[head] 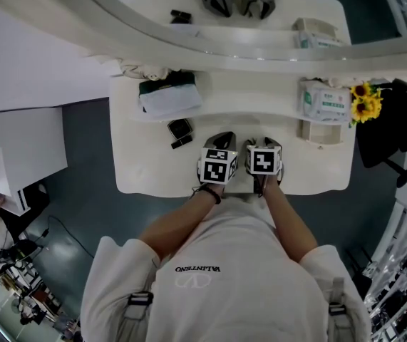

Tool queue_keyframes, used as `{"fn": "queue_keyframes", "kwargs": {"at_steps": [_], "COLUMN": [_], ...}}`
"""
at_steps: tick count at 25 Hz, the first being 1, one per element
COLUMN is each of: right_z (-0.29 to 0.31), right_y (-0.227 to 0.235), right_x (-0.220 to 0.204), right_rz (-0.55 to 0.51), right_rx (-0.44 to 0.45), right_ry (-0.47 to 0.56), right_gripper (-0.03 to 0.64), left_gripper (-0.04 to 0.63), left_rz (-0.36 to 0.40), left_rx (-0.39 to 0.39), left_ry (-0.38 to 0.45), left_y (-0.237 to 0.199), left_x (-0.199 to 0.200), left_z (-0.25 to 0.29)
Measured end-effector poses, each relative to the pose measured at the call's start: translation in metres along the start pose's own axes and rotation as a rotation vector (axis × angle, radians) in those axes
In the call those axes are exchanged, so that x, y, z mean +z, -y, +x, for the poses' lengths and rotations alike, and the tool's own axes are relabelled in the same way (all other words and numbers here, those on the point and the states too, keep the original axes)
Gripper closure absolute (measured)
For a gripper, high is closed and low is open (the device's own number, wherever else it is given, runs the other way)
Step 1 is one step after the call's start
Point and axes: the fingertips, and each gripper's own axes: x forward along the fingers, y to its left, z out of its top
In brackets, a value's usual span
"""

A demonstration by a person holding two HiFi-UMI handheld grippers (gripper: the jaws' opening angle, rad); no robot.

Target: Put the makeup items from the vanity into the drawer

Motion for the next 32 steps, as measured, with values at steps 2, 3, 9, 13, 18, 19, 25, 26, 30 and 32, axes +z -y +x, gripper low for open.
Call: {"fn": "queue_keyframes", "kwargs": {"at_steps": [2, 3, 9, 13, 18, 19, 25, 26, 30, 32], "right_z": [-0.0001, -0.0002, -0.0006, -0.0011, 0.0032, 0.0040, 0.0046, 0.0035, 0.0012, -0.0030], "right_y": [0.0021, 0.0025, -0.0005, 0.0003, -0.0047, -0.0061, -0.0055, -0.0052, -0.0063, -0.0049], "right_x": [-0.0007, -0.0007, 0.0002, 0.0000, 0.0047, 0.0055, 0.0032, 0.0036, 0.0018, 0.0035], "right_rz": [-0.002, -0.001, -0.004, -0.028, -0.057, -0.061, -0.064, -0.066, -0.060, -0.063], "right_rx": [-0.015, -0.017, -0.005, -0.020, 0.000, 0.004, -0.006, -0.008, 0.008, 0.001], "right_ry": [-0.008, -0.009, 0.004, 0.009, 0.047, 0.055, 0.058, 0.060, 0.058, 0.067], "right_gripper": [0.350, 0.351, 0.378, 0.404, 0.456, 0.471, 0.558, 0.558, 0.560, 0.560], "left_gripper": [0.594, 0.594, 0.594, 0.594, 0.594, 0.594, 0.594, 0.595, 0.594, 0.594], "left_rz": [0.001, 0.002, 0.004, 0.006, 0.005, 0.005, -0.003, -0.003, -0.005, -0.006], "left_rx": [-0.003, -0.005, -0.006, -0.006, -0.004, -0.004, 0.003, 0.004, 0.006, 0.005], "left_ry": [-0.001, -0.001, -0.002, -0.003, -0.003, -0.003, 0.000, 0.001, 0.004, 0.005], "left_y": [0.0002, 0.0001, 0.0005, 0.0025, 0.0036, 0.0034, 0.0012, 0.0010, 0.0014, 0.0027], "left_x": [-0.0004, -0.0006, -0.0012, -0.0027, -0.0046, -0.0051, -0.0069, -0.0070, -0.0075, -0.0076], "left_z": [0.0004, 0.0003, 0.0001, -0.0003, -0.0018, -0.0018, -0.0035, -0.0038, -0.0044, -0.0049]}}
